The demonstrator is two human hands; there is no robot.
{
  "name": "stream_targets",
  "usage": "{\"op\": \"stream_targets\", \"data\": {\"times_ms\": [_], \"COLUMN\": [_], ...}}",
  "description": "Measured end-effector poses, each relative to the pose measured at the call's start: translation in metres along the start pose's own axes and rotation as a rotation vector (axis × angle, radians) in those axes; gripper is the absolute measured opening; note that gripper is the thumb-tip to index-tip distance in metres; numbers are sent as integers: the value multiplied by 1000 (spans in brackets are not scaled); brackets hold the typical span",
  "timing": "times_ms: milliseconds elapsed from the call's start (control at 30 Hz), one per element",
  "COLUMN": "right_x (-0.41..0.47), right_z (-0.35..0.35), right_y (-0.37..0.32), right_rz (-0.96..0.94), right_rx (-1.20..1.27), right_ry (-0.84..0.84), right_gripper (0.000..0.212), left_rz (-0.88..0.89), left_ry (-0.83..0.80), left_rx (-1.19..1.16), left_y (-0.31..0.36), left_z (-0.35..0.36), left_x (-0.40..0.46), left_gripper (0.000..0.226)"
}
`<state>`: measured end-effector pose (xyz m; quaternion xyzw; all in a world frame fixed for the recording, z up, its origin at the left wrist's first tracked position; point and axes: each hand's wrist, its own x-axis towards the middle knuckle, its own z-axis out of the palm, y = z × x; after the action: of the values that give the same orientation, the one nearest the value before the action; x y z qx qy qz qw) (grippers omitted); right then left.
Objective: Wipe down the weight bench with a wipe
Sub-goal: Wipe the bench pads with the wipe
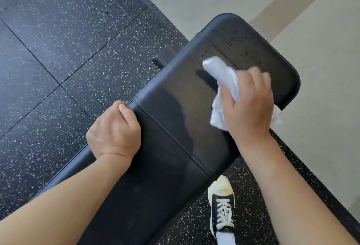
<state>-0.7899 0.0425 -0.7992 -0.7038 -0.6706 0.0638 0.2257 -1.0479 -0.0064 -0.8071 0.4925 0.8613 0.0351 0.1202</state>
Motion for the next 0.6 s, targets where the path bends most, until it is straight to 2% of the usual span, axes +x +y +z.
{"op": "stream_targets", "data": {"times_ms": [67,133,300,400,533,600], "right_x": [28,50,33,-12,-55,-44], "right_z": [18,39,63,40,-4,-18], "right_y": [-30,-67,-135,-113,-37,-6], "right_rz": [98,99,-205,-286,-386,-337], "right_rx": [-12,-49,-56,41,16,0], "right_ry": [37,5,-181,-223,-243,-212], "right_gripper": [23,21,6,8,7,16], "left_rz": [2,-1,-21,-35,-33,-21], "left_ry": [9,10,12,0,-2,2], "left_rx": [2,4,6,7,-17,-27], "left_y": [0,0,1,1,0,-1], "left_z": [1,1,0,1,1,1], "left_x": [0,-1,0,0,0,0], "left_gripper": [36,36,36,38,43,43]}}
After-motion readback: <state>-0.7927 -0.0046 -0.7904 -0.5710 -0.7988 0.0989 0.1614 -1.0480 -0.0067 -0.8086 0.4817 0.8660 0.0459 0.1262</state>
